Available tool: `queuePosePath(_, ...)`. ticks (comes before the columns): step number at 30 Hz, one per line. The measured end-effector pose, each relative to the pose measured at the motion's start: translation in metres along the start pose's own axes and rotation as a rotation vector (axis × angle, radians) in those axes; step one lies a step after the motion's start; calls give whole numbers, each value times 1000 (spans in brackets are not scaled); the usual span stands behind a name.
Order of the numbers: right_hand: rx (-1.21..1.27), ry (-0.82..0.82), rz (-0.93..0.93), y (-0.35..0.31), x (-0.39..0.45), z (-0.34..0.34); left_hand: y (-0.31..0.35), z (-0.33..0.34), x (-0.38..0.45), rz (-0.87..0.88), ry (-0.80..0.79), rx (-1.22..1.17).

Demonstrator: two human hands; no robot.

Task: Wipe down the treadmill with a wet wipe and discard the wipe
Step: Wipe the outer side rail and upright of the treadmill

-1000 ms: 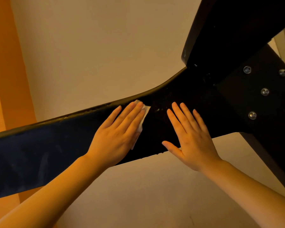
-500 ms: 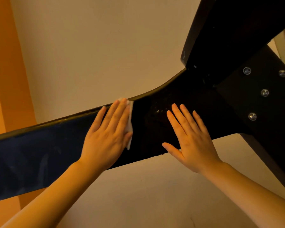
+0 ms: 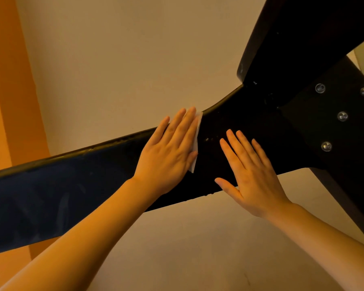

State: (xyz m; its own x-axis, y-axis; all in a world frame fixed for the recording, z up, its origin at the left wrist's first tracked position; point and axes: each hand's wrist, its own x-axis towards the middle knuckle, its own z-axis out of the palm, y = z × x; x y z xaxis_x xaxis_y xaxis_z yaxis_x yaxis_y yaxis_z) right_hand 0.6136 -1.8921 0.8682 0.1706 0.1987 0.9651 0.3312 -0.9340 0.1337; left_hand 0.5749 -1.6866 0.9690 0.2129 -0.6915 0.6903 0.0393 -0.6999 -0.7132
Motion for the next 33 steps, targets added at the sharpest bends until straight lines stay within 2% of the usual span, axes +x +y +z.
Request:
queuePosePath(6, -8, 9, 92, 11, -15, -1, 18, 8, -76, -93, -33, -42)
queuePosePath(14, -38, -7, 106, 10, -16, 1, 47, 10, -41, -72, -33, -55)
queuePosePath(22, -30, 5, 91, 13, -16, 2, 12, 13, -121, -68, -58, 0)
queuePosePath(26, -26, -1, 94, 12, -17, 2, 29, 14, -100, -113, -50, -42)
queuePosePath(33, 3, -37, 72, 20, -17, -7, 80, 17, -37, -73, -31, -78)
